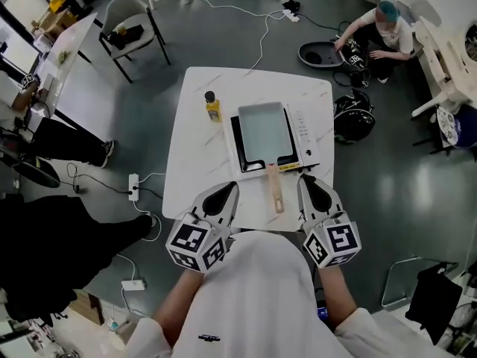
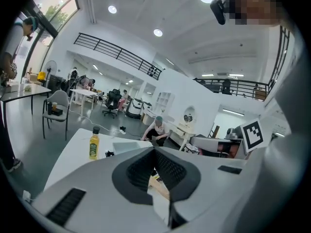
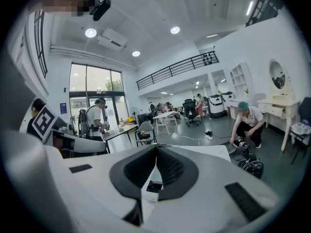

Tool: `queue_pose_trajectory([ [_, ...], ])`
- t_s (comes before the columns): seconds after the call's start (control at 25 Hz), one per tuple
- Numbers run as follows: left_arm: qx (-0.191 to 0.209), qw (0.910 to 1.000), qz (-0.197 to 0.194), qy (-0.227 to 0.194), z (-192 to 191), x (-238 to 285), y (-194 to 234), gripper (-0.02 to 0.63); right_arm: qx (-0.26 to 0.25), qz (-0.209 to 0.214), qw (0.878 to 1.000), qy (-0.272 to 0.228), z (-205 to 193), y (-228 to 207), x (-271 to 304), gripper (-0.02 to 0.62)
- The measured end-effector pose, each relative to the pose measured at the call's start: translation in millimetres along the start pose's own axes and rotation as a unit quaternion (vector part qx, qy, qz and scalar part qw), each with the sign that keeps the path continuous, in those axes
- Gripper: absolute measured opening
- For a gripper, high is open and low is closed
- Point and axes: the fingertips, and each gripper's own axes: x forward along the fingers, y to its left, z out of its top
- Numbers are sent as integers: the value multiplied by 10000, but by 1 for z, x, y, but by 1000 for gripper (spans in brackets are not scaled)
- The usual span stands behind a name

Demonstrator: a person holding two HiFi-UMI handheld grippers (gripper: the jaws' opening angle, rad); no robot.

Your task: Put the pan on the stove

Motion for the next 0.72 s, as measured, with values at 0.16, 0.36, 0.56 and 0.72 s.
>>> queue_pose_trajectory([
  [0.16,31,10000,5,-18,0,0,-5,0,-244,111,9996,-20,1,4,-2,5],
  [0.36,43,10000,24,-19,-1,-2,-7,0,-328,212,9992,-6,0,11,-4,5],
  [0.56,16,10000,7,-4,-5,-4,-10,0,-331,222,9992,16,-4,13,-11,5],
  [0.72,17,10000,-19,-6,-5,-5,-11,0,-373,170,9991,53,-5,14,-12,5],
])
